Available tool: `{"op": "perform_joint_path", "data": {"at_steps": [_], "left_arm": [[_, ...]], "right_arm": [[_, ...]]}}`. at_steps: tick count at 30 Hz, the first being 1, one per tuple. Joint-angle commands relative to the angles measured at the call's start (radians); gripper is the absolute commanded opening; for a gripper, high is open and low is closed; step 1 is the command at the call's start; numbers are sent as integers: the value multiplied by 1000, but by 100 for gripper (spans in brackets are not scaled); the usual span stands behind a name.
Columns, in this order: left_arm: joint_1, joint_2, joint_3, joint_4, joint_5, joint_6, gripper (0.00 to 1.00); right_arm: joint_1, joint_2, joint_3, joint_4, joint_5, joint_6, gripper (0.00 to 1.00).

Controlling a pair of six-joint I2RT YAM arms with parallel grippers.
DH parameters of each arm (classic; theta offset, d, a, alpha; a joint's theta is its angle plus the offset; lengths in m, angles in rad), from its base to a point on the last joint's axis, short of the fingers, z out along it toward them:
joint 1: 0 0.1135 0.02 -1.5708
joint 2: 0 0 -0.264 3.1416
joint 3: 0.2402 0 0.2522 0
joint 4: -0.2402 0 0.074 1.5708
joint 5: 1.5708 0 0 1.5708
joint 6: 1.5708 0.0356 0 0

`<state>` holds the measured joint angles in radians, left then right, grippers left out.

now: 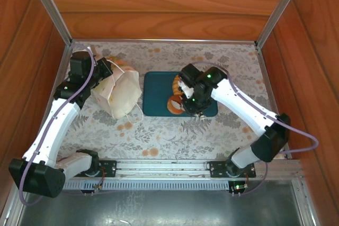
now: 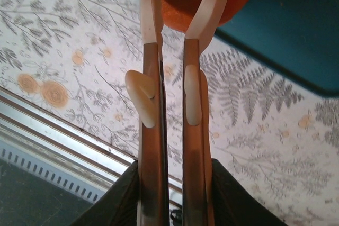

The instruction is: Take the fake bread out of the paper bag

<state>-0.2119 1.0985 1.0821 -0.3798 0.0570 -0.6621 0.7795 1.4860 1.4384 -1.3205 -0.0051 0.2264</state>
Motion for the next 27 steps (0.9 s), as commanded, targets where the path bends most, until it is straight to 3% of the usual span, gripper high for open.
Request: {"op": "perform_joint_path", "data": {"at_steps": [1, 13, 27], "left_arm": [[-3, -14, -6, 23, -4, 16, 0], [1, -20, -16, 28, 3, 16, 0], [8, -22, -18, 27, 1, 13, 0]], "right_arm": [[-8, -73, -60, -32, 32, 74, 32], [-229, -137, -183, 22, 35, 112, 32], [-335, -109, -243, 62, 13, 107, 37]]}}
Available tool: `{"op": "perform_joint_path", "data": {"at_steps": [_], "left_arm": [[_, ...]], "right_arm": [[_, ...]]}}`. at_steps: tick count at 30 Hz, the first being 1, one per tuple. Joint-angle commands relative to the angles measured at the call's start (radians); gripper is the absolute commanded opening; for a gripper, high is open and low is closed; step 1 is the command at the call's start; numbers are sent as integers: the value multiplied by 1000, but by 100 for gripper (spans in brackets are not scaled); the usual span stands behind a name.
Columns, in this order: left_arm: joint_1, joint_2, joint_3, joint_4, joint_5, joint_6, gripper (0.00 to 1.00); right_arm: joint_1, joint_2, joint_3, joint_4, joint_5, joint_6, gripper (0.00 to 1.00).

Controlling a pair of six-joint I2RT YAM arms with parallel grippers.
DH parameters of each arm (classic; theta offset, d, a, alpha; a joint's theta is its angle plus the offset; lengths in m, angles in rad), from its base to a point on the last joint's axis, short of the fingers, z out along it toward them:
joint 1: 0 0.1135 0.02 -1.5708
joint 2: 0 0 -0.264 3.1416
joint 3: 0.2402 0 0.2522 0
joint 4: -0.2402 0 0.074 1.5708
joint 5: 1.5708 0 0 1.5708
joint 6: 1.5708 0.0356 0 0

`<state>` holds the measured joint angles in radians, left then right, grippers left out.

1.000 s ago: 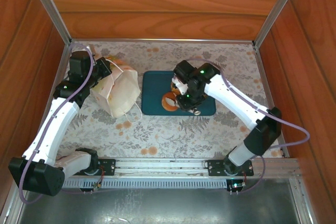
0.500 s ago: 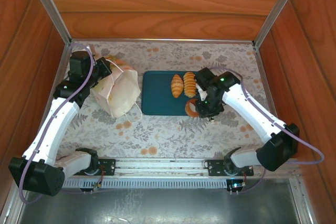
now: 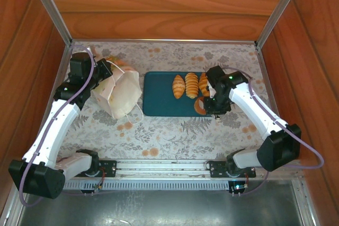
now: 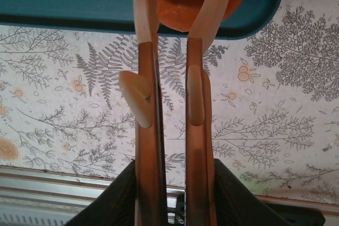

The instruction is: Take the fake bread out of the paper bag

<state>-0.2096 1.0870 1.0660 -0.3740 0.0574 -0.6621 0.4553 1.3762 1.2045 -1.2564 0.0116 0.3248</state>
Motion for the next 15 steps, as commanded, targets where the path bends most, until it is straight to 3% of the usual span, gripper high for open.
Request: {"op": "perform_joint_path", "data": {"at_steps": [1, 7, 15], "left_arm": [[7, -7, 0, 22, 2, 13, 0], [6, 5, 8, 23, 12, 10, 0], [6, 0, 8, 23, 10, 10, 0]], "right_arm": [[-12, 0, -13, -7, 17, 11, 40], [-18, -5, -20, -25, 48, 7, 47], [-21, -17, -20, -70, 23, 10, 46]]}}
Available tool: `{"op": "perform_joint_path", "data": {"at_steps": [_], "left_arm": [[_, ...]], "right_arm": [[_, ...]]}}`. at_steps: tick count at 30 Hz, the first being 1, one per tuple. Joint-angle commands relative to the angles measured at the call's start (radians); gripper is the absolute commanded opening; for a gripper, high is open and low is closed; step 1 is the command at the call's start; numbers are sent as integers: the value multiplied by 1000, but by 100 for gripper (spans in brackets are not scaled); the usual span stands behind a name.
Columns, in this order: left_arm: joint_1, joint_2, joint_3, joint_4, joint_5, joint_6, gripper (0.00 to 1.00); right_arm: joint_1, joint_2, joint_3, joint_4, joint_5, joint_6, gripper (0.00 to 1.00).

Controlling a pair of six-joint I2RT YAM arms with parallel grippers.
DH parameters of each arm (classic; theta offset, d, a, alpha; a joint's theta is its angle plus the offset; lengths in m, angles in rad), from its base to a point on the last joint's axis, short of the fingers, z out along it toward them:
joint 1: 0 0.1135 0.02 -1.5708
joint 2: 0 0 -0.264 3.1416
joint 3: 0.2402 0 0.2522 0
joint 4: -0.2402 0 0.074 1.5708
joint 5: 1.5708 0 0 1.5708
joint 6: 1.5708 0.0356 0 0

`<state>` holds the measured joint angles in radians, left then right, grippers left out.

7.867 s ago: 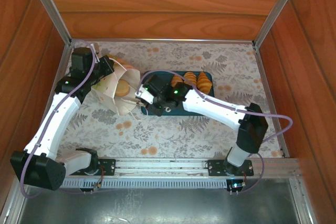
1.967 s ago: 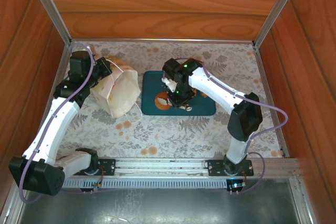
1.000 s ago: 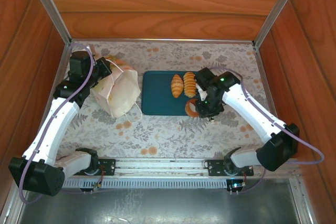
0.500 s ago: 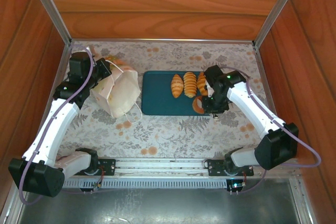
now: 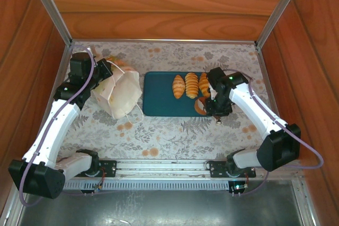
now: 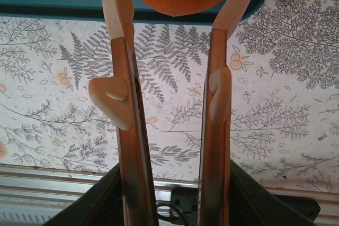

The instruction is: Take the fake bread out of the paper bag

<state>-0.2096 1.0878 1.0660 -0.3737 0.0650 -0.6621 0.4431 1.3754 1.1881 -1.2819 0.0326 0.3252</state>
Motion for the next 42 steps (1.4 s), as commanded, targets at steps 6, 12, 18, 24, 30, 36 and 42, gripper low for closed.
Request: {"op": "perform_joint_path", "data": {"at_steps": [6, 12, 18, 24, 30, 36, 42], "left_arm": [[6, 9, 11, 24, 11, 7, 0], [6, 7, 11, 23, 12, 5, 0], [6, 5, 9, 23, 8, 7, 0], [6, -3, 9, 22, 6, 7, 0], [6, 0, 11, 24, 10, 4, 0], [7, 2, 14, 24, 11, 2, 0], [6, 5, 14, 24, 9, 1, 0]], "right_arm": [[-15, -23, -18, -40, 48, 19, 48], [-17, -23, -7, -32, 25, 15, 49], [-18, -36, 15, -42, 25, 8, 48], [-17, -75, 33, -11, -19, -14, 49], [-18, -98, 34, 11, -26, -27, 49], [-17, -115, 47, 26, -30, -40, 48], [-17, -158, 54, 76, -53, -49, 46]]}}
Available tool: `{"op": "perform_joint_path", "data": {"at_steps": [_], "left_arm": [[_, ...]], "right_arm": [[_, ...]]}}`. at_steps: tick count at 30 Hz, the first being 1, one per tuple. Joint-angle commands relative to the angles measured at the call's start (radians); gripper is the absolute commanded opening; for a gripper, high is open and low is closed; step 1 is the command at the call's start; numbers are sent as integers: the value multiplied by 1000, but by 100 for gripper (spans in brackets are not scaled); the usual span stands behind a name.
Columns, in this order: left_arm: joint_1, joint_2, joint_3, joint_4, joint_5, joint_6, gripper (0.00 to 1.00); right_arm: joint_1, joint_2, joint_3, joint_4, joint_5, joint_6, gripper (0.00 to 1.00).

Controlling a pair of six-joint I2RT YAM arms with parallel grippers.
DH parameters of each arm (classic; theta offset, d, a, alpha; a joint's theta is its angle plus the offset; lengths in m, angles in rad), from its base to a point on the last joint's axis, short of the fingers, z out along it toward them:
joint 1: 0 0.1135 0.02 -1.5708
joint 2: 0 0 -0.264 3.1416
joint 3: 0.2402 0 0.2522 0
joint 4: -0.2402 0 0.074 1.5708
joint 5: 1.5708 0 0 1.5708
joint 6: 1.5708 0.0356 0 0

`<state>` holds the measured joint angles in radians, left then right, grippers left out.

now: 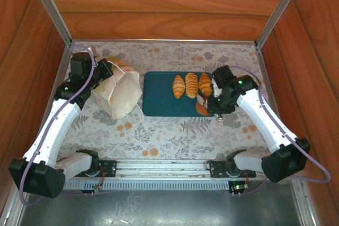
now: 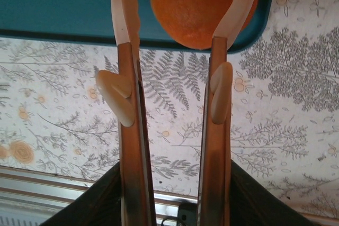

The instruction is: Take the fake bread out of the paper bag

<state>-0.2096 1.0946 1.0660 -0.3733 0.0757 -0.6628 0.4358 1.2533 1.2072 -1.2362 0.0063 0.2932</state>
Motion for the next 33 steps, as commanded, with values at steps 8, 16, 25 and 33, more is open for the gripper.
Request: {"op": "perform_joint_path", "data": {"at_steps": [8, 16, 25, 33], "left_arm": [[6, 4, 11, 23, -22, 0, 0], [6, 24, 30, 23, -21, -2, 0], [4, 10, 37, 3, -45, -1, 0], [3, -13, 50, -39, -79, 12, 0]], "right_arm": [[7, -73, 45, 148, -247, -54, 43], [232, -39, 70, 331, -293, -61, 42], [428, 31, 51, 575, -341, -122, 41], [551, 257, 136, 637, -316, -180, 40]]}}
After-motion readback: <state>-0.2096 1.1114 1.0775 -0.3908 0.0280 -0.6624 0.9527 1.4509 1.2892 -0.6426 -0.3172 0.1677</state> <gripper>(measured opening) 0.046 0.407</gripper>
